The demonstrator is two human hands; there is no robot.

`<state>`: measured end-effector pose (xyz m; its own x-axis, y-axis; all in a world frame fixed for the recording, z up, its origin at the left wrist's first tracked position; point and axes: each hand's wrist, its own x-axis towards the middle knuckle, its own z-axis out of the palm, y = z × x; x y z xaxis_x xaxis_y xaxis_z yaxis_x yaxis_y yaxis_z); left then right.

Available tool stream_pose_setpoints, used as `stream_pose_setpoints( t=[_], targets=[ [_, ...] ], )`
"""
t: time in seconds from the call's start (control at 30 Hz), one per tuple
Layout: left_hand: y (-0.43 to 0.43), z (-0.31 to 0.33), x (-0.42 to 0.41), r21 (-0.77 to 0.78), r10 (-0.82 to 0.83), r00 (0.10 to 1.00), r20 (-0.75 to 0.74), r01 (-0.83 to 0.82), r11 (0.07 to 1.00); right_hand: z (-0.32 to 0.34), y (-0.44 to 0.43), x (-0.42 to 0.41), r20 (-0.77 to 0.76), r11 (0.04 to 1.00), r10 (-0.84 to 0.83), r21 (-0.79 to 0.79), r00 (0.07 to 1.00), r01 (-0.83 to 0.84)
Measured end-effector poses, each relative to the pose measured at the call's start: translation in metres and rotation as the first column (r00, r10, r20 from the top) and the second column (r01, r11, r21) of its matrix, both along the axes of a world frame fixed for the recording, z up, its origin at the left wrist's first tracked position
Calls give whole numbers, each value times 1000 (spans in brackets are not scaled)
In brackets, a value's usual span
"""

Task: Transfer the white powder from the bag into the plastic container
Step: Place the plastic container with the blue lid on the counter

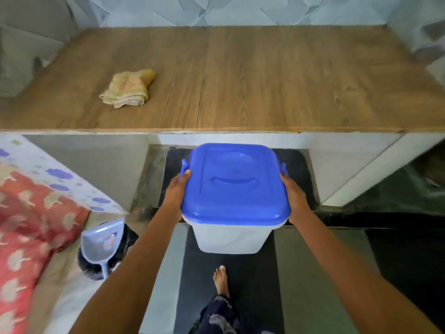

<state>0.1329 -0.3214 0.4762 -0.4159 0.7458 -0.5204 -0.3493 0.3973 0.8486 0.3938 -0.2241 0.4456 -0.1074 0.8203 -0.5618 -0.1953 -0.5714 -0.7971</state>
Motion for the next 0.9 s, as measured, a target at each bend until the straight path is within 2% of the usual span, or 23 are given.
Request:
stream_pose_setpoints(
  t=[0.27,0.4,0.5,0.6,0.73,0.9],
  targets=[
    [-70,78,49,49,114,994,-1,-114,992,93,-61,41,43,993,78,80,996,-81],
    [-62,147,60,173,83,997,2,-82,981,155,-53,59,13,983,45,177,999,-47],
    [-41,209,70,265,30,996,-79,-8,964,199,-29,70,3,938,24,346,1000,-24],
    [-13,258,79,361,59,983,-173,8,933,248,8,77,14,882,40,469,999,-42],
    [52,294,76,404,-30,995,-98,67,912,316,54,81,43,852,24,522,999,-43],
    [150,318,54,446,-72,996,-58,91,890,352,136,69,4,873,-16,487,1000,12]
  ],
)
